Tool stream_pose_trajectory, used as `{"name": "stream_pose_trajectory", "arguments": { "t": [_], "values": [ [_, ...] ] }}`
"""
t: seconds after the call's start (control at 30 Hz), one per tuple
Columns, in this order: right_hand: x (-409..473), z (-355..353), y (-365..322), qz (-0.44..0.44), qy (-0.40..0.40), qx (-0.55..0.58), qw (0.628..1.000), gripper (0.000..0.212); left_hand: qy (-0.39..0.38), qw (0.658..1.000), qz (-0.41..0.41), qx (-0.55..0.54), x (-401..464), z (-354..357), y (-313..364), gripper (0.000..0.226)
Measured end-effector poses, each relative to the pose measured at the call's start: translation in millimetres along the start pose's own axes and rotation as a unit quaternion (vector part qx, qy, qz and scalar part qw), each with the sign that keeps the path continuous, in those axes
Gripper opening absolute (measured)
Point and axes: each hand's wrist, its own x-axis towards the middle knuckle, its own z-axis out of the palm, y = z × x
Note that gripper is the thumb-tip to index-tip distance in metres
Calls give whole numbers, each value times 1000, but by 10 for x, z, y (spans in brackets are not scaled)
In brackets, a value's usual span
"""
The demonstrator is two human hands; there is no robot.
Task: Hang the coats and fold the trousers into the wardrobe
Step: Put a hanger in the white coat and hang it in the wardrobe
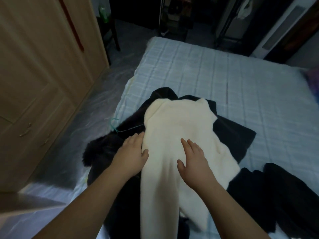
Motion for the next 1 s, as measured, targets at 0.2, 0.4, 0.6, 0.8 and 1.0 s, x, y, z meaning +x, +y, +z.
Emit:
{"name": "stream_pose_trajectory", "arguments": {
  "t": [0.2, 0.4, 0.6, 0.8, 1.0],
  "values": [
    [1191, 60, 43, -14, 0, -39, 999, 74, 8, 998, -49, -27, 816, 176, -184, 72],
    [2546, 76, 51, -43, 35, -40, 998, 69, 11, 989, -135, -53, 1639, 453, -275, 71],
    [3581, 218, 6, -53, 24, -72, 996, 72, -18, 943, -259, -207, 2184, 758, -344, 57],
    [3732, 537, 259, 6, -82, -122, 989, 58, -35, 902, -284, -324, 2300, 1009, -404, 55],
    [3216, 607, 624, -96, 30, -93, 991, 38, -24, 885, -270, -379, 2166, 1079, -302, 53]
  ]
}}
